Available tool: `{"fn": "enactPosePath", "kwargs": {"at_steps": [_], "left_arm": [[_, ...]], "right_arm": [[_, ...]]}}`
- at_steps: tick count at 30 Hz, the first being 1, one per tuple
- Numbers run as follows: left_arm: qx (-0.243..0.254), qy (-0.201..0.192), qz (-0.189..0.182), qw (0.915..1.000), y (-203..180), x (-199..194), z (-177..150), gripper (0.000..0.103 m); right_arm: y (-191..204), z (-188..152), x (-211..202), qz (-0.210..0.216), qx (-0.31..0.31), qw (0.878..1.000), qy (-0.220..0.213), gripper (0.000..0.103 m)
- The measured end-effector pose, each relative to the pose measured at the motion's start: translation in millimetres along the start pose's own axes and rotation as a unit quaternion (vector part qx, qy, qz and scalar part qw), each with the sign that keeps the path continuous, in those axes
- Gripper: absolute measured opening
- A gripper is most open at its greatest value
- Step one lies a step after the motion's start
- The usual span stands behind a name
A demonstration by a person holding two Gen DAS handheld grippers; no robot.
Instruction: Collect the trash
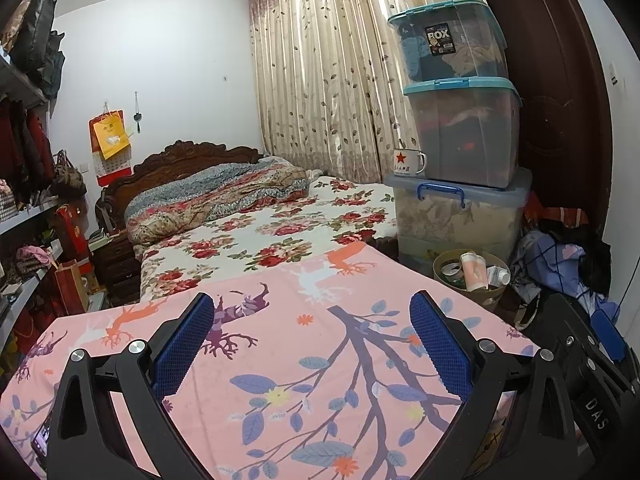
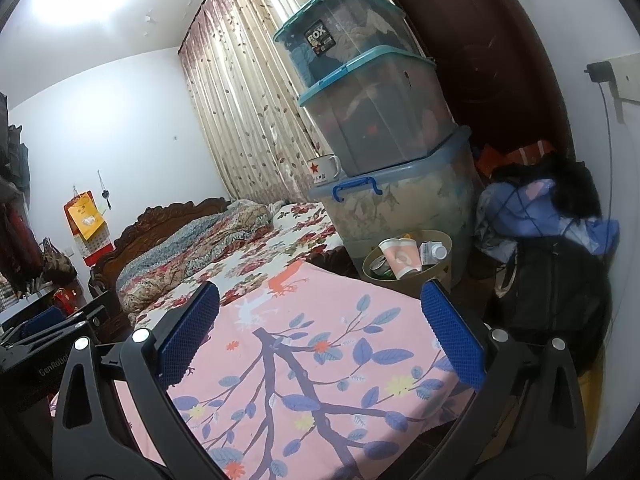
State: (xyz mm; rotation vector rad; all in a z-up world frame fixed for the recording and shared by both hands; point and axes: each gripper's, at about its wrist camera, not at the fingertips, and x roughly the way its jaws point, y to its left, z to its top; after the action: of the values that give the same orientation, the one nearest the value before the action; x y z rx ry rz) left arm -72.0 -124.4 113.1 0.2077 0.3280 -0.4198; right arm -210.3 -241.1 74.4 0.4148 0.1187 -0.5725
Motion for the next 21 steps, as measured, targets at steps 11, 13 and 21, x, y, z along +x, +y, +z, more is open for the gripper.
{"fn": "enactPosePath", "kwargs": {"at_steps": [11, 13, 21], "left_arm": [[-0.001, 0.004, -0.002, 1.0, -1, 2, -1, 0.094], [-0.001, 0.009, -0.004, 0.9999, 0, 3, -1, 0.094], [-0.012, 0.034, -0.013, 0.9993, 6, 13, -5, 0.094]], "right_arm": [[0, 0, 1, 0.002, -0.001, 1.0, 0.0, 0.1], [1, 0, 1, 0.001, 0.0, 1.0, -0.001, 0.1], [6, -3, 2, 0.003, -0.004, 1.0, 0.004, 0.1]]}}
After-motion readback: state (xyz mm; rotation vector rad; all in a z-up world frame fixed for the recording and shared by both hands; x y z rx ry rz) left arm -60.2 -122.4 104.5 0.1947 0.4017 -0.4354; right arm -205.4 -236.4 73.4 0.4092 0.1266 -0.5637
